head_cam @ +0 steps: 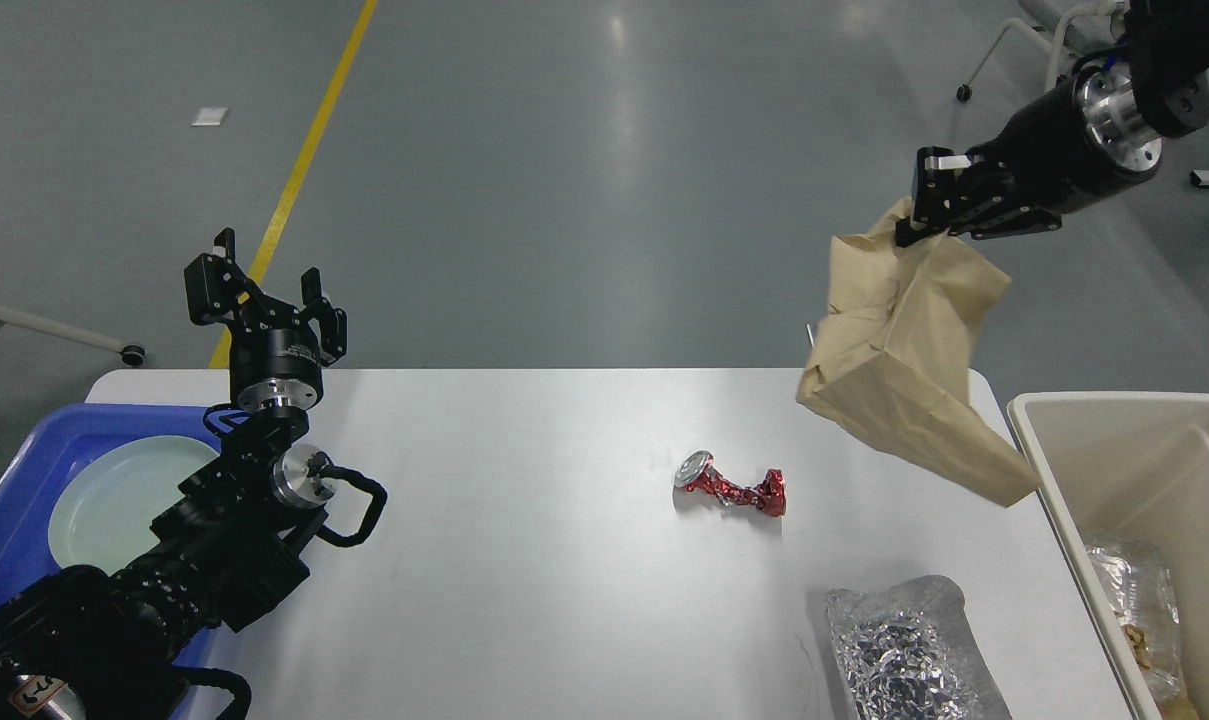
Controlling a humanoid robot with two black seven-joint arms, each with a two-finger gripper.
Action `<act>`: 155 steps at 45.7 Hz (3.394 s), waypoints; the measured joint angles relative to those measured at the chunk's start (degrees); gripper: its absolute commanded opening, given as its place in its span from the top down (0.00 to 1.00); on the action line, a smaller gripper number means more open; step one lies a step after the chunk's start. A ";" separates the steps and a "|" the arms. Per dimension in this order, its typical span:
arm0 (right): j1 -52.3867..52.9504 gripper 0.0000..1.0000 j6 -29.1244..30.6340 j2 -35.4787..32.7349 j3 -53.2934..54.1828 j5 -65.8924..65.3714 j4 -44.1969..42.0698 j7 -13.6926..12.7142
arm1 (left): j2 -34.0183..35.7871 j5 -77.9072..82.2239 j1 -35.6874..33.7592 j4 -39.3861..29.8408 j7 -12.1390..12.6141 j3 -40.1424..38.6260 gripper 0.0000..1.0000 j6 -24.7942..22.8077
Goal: Tidy desktop
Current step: 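Lift the brown paper bag and carry it toward the white bin, then drop the brown paper bag into the white bin, then swing the right gripper back over the table toward the silver foil bag, then lower the right gripper onto the silver foil bag and grasp it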
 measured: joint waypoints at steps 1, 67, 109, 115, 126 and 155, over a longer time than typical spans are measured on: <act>-1.46 1.00 -0.98 0.17 -0.03 -1.48 -1.38 0.01 | 0.00 0.00 0.00 0.00 0.00 0.00 0.00 0.00; -22.16 0.00 -28.74 4.29 -20.06 -11.35 -13.86 0.11 | -0.07 0.00 0.00 0.00 0.00 0.00 0.00 0.00; 24.81 0.00 9.22 1.64 -8.43 25.47 35.80 -0.03 | -0.06 0.00 0.00 0.00 0.00 0.00 0.00 0.00; 21.30 0.00 6.40 3.35 -8.61 20.78 35.25 -0.14 | -0.05 0.00 0.00 0.00 0.00 0.00 0.00 0.00; 8.89 0.00 -6.08 5.23 -10.13 1.25 34.56 -0.18 | -0.07 0.00 0.00 0.00 0.00 0.00 0.00 0.00; -21.63 0.00 -19.80 9.94 -10.99 -21.39 20.47 -0.14 | -0.08 0.00 0.00 0.01 0.00 0.00 0.00 0.00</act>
